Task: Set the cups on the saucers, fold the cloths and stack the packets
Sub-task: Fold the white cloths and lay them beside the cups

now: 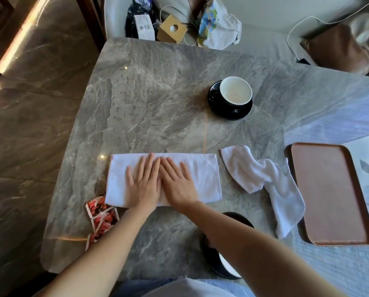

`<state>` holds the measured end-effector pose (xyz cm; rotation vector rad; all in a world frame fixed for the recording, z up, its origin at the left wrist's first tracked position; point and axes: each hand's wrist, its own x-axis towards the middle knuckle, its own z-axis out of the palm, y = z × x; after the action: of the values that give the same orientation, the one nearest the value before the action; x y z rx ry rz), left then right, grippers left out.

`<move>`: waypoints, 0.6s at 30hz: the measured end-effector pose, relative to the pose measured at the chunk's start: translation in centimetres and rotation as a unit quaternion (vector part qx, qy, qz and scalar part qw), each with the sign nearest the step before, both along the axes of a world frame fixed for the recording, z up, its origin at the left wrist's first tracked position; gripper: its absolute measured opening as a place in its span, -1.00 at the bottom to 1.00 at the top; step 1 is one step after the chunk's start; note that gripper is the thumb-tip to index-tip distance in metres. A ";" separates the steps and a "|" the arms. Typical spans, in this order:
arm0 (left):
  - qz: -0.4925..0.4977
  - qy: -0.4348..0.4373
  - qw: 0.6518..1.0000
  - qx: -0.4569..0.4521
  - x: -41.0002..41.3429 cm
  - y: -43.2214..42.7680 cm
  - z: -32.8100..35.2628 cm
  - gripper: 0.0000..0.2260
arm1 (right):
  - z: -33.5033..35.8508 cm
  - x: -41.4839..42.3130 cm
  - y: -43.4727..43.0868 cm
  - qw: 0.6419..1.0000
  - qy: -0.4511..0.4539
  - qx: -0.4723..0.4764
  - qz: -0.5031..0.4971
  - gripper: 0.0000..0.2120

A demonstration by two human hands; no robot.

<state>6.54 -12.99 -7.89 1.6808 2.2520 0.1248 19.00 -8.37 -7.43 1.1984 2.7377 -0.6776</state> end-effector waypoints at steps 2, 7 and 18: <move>-0.008 0.022 1.000 -0.010 -0.3 -0.2 -0.5 -0.48 | -0.5 0.6 0.1 1.000 -0.008 0.023 0.014 -0.47; 0.041 0.032 0.999 -0.006 -0.9 -0.4 -0.5 -0.45 | -0.6 2.5 1.8 0.996 -0.019 0.060 0.059 -0.42; 0.121 0.025 0.992 0.017 -3.1 -1.2 -0.8 -0.41 | 0.0 9.8 6.7 0.987 -0.063 0.085 0.123 -0.28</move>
<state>3.45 -14.19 -8.70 1.4342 2.4980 0.1809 28.77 -1.66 -7.40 0.8724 2.8132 -0.3364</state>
